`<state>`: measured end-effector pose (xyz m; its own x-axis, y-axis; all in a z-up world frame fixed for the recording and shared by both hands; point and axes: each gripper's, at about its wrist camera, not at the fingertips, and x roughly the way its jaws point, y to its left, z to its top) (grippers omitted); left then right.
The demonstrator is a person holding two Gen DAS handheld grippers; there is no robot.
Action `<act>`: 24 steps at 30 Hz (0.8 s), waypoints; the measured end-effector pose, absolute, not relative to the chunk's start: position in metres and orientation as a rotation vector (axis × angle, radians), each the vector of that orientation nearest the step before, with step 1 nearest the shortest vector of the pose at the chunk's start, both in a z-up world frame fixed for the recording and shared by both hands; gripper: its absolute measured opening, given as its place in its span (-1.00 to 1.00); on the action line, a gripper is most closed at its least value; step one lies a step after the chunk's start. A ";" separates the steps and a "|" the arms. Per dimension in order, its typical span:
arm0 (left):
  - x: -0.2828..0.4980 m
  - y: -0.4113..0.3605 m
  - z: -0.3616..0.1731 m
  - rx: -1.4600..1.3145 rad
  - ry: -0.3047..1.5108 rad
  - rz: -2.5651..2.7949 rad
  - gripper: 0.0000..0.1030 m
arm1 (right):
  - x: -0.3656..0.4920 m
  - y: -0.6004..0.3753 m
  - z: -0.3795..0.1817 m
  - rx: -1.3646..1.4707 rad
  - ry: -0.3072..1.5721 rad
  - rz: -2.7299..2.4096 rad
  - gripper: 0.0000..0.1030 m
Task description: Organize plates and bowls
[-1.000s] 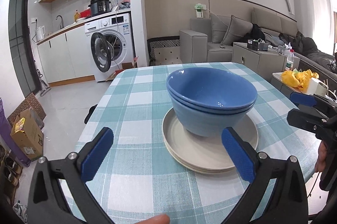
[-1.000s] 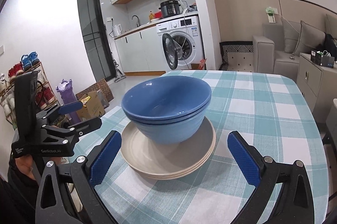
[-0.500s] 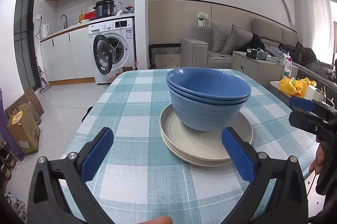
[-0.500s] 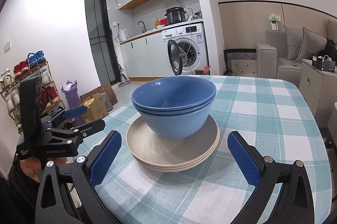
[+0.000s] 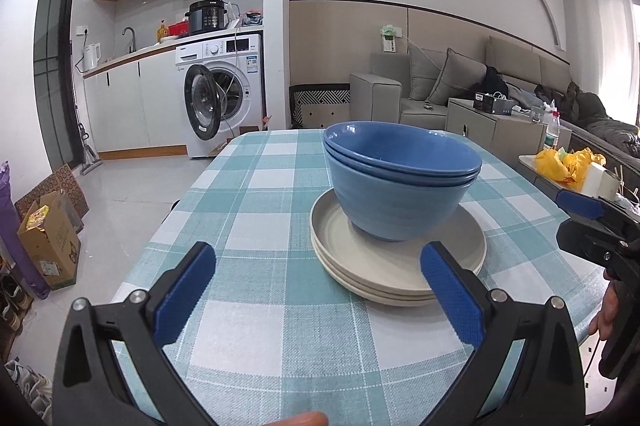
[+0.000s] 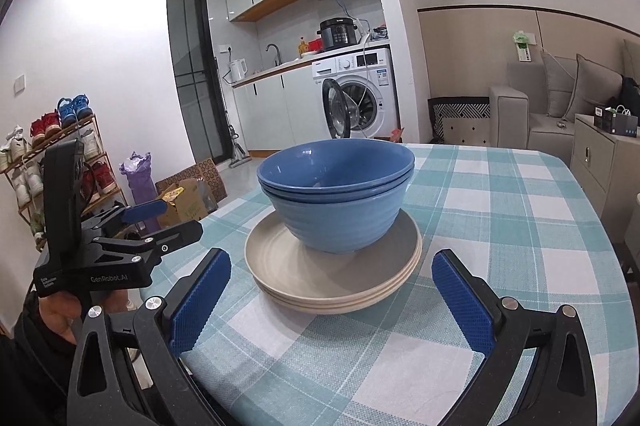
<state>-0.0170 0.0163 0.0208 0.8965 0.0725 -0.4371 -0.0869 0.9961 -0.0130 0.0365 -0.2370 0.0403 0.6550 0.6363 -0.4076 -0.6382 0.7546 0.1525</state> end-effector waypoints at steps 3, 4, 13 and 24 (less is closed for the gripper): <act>-0.017 0.014 0.021 -0.026 0.452 0.083 1.00 | 0.037 -0.237 0.040 -0.005 0.464 0.724 0.99; -0.017 0.013 0.021 -0.022 0.450 0.082 1.00 | 0.036 -0.237 0.040 -0.007 0.462 0.721 0.99; -0.019 0.011 0.020 -0.010 0.446 0.076 1.00 | 0.032 -0.234 0.036 -0.034 0.454 0.717 0.99; -0.019 0.012 0.019 -0.018 0.448 0.081 1.00 | 0.032 -0.234 0.035 -0.037 0.451 0.721 0.99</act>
